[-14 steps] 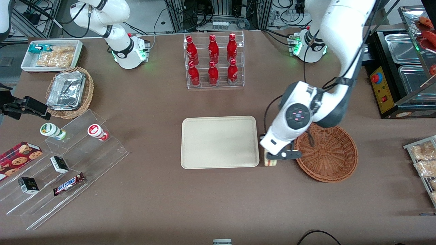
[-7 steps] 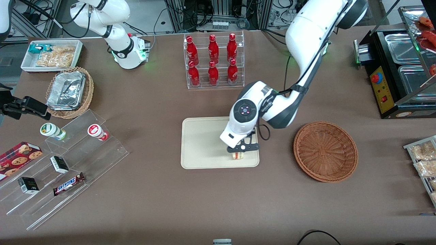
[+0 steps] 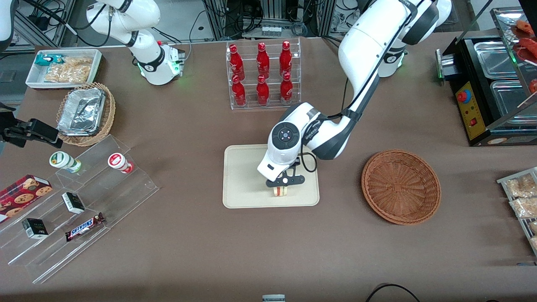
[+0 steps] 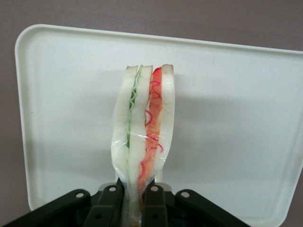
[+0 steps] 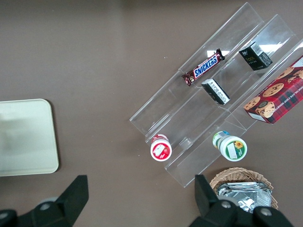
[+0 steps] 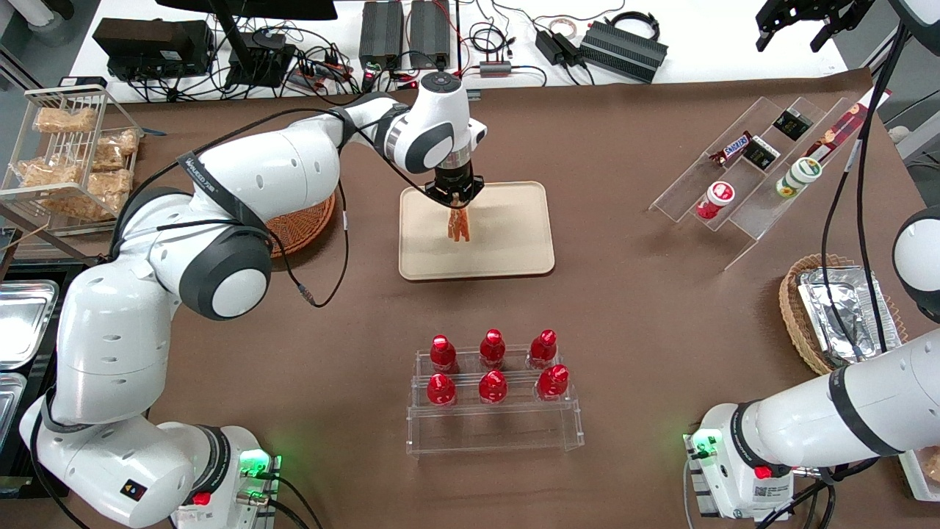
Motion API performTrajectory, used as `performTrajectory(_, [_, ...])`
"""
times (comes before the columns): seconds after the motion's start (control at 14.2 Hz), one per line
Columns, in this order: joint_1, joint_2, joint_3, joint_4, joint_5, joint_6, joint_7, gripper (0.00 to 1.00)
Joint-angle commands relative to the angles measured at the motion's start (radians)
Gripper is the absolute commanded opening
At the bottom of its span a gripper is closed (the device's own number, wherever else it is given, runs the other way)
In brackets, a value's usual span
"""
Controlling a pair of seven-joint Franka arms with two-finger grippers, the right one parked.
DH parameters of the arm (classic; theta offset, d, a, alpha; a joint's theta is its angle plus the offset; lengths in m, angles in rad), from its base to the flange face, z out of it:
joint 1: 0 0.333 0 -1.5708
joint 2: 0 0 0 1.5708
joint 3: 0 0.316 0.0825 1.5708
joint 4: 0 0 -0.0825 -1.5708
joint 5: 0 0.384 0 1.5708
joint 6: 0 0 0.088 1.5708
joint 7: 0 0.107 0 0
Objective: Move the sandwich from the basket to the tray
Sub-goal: 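Lower the sandwich onto the tray and open the left gripper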
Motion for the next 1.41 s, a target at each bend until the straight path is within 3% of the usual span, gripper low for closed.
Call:
performTrajectory(0.0, [-0.019, 0.024, 0.0, 0.033, -0.005, 0.022, -0.032, 0.05])
performTrajectory(0.35, [-0.048, 0.087, 0.0, 0.085, -0.005, 0.044, -0.044, 0.05])
performTrajectory(0.56, [-0.05, 0.091, 0.0, 0.086, -0.006, 0.041, -0.042, 0.1])
performTrajectory(0.84, [-0.049, 0.084, -0.008, 0.085, -0.071, -0.007, -0.035, 0.11])
performTrajectory(0.91, [-0.048, 0.084, -0.008, 0.085, -0.072, -0.01, -0.029, 0.29])
performTrajectory(0.98, [-0.045, 0.084, -0.008, 0.085, -0.071, -0.009, -0.027, 0.78])
performTrajectory(1.05, [-0.045, 0.082, -0.008, 0.083, -0.071, -0.007, -0.027, 1.0])
performTrajectory(1.34, [-0.042, 0.036, -0.002, 0.07, -0.057, -0.013, -0.029, 1.0])
